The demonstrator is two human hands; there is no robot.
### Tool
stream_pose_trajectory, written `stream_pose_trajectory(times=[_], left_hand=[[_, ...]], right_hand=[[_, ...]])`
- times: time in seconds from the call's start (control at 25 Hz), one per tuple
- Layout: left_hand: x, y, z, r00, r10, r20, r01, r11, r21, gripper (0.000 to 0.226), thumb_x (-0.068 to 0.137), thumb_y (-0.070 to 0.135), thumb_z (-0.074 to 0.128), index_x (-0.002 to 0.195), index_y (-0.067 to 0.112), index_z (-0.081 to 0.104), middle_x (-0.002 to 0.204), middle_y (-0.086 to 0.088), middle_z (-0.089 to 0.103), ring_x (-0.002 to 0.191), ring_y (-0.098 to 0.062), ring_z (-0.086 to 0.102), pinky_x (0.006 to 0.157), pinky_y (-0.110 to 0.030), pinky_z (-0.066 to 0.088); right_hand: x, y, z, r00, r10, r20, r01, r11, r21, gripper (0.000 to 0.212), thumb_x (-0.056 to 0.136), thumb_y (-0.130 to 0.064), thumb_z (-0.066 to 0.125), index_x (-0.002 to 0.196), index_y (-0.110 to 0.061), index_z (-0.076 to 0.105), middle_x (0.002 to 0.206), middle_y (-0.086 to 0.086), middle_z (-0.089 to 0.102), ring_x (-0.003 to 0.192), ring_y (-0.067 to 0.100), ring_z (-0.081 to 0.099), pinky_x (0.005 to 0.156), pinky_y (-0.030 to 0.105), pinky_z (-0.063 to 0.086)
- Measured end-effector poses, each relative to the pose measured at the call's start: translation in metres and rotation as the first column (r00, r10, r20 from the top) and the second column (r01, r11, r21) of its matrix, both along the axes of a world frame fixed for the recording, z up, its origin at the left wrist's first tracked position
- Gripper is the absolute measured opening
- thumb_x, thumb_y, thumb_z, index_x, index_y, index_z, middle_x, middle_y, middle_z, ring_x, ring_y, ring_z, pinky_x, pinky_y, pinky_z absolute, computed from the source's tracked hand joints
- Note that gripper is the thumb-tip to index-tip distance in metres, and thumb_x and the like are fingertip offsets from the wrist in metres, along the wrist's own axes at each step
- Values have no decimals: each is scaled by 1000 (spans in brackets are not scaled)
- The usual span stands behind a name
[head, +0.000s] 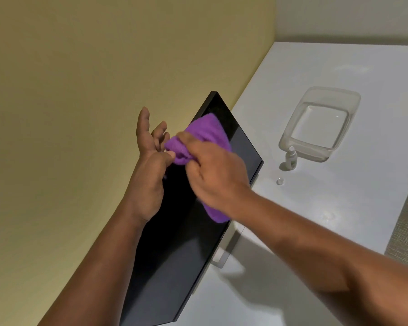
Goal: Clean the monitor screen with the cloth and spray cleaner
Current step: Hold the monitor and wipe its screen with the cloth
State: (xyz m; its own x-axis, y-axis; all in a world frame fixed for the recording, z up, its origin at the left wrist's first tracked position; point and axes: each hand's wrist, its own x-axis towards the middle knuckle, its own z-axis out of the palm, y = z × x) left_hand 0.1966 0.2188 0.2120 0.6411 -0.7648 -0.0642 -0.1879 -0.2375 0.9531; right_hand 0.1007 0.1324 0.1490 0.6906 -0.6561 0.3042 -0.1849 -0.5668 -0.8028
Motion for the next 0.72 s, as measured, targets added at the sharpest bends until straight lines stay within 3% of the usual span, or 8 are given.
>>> stream_pose_trajectory(times=[0.12,0.28,0.4,0.48,0.64,0.72], left_hand=[[-2,0,2,1000,13,13,-13,1000,7,95,60,39,52,143,66,14,157,10,36,135,19,36,100,-11,37],[-1,-1,2,997,77,32,-76,997,-22,80,82,26,51,140,69,16,160,8,34,141,7,38,118,-31,32],[0,0,0,997,56,45,-55,998,-18,83,77,38,55,146,65,15,161,7,32,140,11,35,111,-23,35],[0,1,-1,999,26,41,-26,1000,-6,87,75,47,54,149,64,13,162,7,31,143,11,33,110,-25,34],[8,6,-5,997,-6,75,5,1000,6,86,77,48,52,153,62,12,163,7,33,149,1,32,112,-27,33],[9,7,-8,997,-37,66,37,999,-1,79,80,47,56,146,70,18,158,10,37,147,2,34,119,-35,31]], right_hand=[[4,-14,12,997,-51,-61,51,999,-7,54,92,-29,41,145,-38,44,109,1,73,93,32,68,69,37,49],[0,22,18,983,178,-50,-180,982,-49,42,91,-28,41,131,-33,50,89,1,70,78,32,66,61,35,50],[4,-3,13,998,44,-40,-45,999,-28,47,96,-28,41,142,-35,46,108,-1,72,92,30,68,64,34,43],[6,-5,12,999,-16,-44,17,1000,20,51,96,-27,42,146,-33,42,112,1,72,95,29,67,68,36,44],[-3,29,16,982,187,-17,-187,982,23,42,91,-24,43,132,-28,49,92,-1,68,79,28,66,65,38,54],[2,7,12,995,101,-7,-100,995,19,49,94,-26,42,142,-33,45,107,-1,71,91,29,67,74,40,56]])
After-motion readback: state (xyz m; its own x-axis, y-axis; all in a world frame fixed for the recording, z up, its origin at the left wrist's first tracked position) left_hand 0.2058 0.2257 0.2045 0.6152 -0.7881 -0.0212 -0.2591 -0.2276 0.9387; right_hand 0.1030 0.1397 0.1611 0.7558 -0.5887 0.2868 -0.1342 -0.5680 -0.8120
